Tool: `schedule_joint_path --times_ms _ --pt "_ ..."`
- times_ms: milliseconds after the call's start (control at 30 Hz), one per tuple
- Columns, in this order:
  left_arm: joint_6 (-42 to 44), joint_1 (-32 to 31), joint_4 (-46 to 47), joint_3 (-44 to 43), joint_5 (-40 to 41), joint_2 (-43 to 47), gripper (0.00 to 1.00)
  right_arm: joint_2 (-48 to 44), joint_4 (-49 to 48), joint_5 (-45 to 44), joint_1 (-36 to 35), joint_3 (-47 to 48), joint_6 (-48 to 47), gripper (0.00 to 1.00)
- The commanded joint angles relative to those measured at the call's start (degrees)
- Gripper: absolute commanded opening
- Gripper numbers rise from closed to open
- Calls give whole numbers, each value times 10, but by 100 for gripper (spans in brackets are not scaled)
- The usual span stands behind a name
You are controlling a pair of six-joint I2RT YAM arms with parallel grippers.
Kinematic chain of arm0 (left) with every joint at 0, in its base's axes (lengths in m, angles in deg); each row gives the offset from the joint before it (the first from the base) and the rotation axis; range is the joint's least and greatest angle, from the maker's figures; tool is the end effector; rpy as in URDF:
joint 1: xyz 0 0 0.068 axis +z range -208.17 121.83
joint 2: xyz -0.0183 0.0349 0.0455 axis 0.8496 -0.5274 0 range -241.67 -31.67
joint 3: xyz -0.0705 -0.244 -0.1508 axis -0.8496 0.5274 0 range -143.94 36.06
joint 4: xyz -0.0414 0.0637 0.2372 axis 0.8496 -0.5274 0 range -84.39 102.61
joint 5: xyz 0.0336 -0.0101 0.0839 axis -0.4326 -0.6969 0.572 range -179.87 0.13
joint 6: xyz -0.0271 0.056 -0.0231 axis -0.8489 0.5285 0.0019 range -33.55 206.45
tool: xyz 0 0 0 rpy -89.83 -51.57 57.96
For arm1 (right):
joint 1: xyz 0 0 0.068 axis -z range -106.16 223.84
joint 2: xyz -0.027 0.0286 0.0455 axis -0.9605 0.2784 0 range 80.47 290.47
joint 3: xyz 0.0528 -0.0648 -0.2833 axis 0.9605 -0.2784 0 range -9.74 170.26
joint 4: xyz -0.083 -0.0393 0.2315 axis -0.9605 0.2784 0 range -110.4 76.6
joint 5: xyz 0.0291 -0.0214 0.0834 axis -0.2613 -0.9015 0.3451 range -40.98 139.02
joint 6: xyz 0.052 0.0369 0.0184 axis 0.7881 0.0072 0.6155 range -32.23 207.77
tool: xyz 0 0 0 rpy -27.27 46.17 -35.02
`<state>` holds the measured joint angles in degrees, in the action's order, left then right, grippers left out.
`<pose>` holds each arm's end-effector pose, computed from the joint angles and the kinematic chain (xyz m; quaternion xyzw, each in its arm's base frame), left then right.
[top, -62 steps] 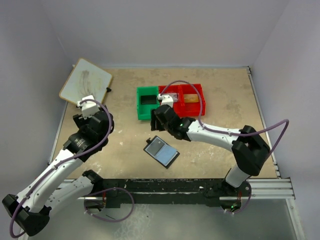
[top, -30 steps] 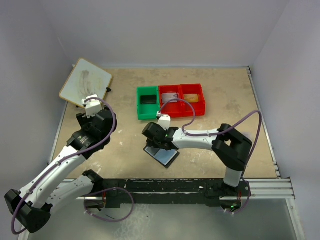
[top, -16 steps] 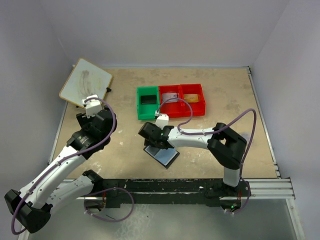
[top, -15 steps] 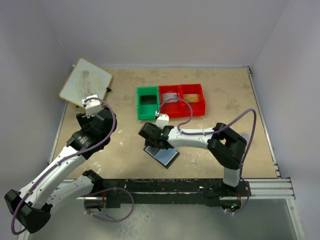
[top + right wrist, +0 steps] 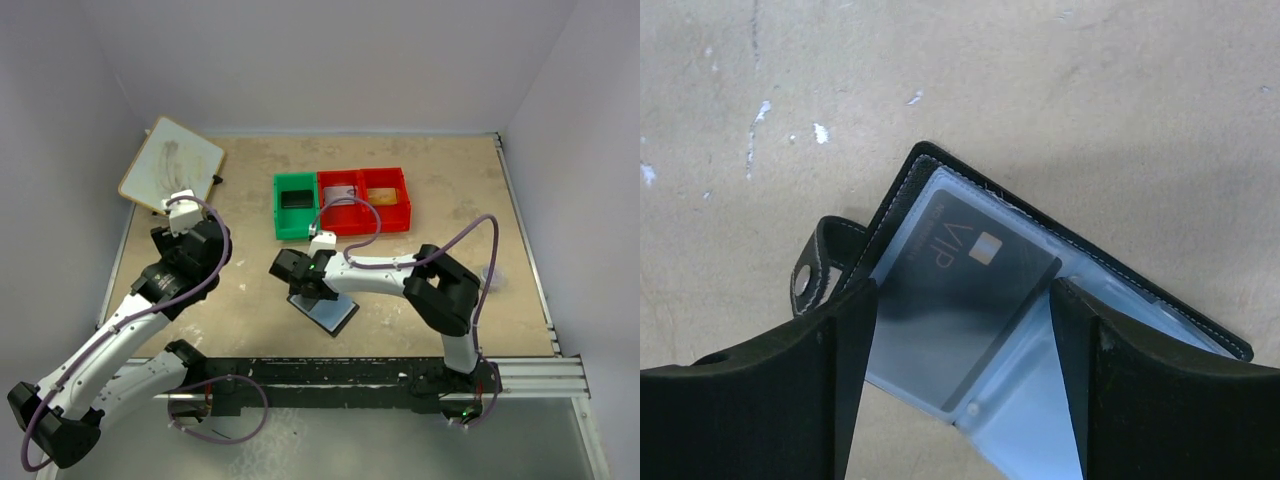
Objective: Take the credit cards out of the card holder
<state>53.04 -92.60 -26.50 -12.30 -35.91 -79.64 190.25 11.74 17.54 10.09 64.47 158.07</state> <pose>0.1403 -0.0445 0.3228 -0.1892 0.8051 0.1242 0.5482 0.1952 0.3337 0.1879 0.1063 0.9398 0.0674 0.3177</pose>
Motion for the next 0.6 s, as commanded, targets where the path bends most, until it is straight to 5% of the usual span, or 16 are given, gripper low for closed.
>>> schedule_joint_path --times_ms 0,333,567 --pt "3 5 7 -18 5 9 76 19 21 -10 -2 32 18 73" --pt "3 4 6 -18 4 7 76 28 5 9 -2 30 12 82" --pt "2 4 6 -18 5 6 76 34 8 3 -2 28 18 77"
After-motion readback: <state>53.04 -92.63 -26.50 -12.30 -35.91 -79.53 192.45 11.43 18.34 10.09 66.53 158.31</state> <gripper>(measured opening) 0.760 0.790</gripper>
